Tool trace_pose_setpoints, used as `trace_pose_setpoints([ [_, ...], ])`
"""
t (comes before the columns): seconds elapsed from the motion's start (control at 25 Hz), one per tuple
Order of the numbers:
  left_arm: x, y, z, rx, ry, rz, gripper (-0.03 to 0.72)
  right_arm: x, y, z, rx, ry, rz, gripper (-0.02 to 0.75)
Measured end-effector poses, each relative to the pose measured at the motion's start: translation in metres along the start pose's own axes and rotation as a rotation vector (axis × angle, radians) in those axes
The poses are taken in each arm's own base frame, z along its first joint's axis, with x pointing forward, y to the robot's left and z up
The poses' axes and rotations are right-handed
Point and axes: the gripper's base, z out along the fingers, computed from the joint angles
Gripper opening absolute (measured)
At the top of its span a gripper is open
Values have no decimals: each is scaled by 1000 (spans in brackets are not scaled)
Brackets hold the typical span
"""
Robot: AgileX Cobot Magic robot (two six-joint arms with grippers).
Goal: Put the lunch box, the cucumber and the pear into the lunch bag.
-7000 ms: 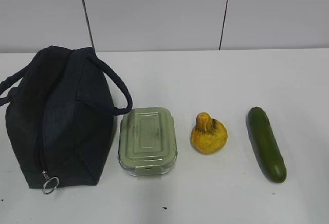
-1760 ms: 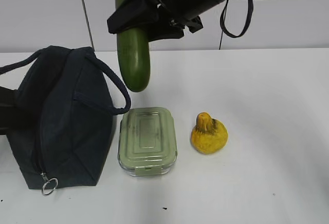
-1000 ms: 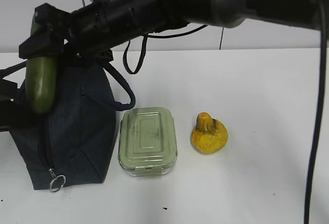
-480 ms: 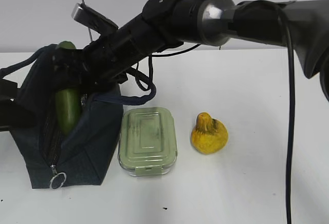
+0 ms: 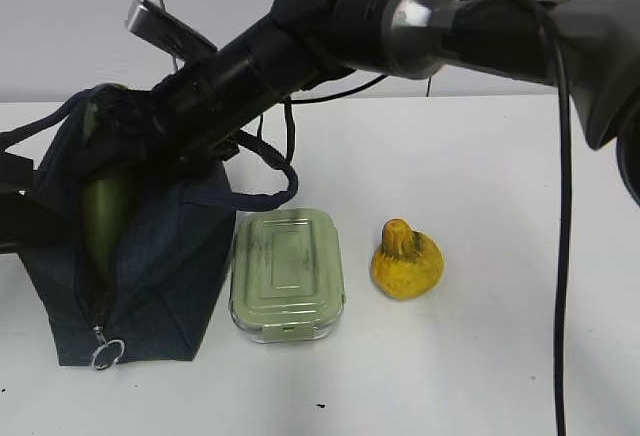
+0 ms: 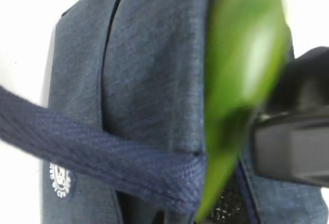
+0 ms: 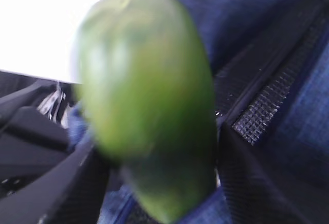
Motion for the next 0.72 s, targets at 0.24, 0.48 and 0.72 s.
trace_pose_setpoints([
  [0.24,0,0,0,0,0,0,-16,-16,17,-22,119,70,-88,515],
  [0.48,0,0,0,0,0,0,-16,-29,34,-46,193,96,-148,535],
  [0.72,0,0,0,0,0,0,-16,-47,32,-84,568,33,-182,533],
])
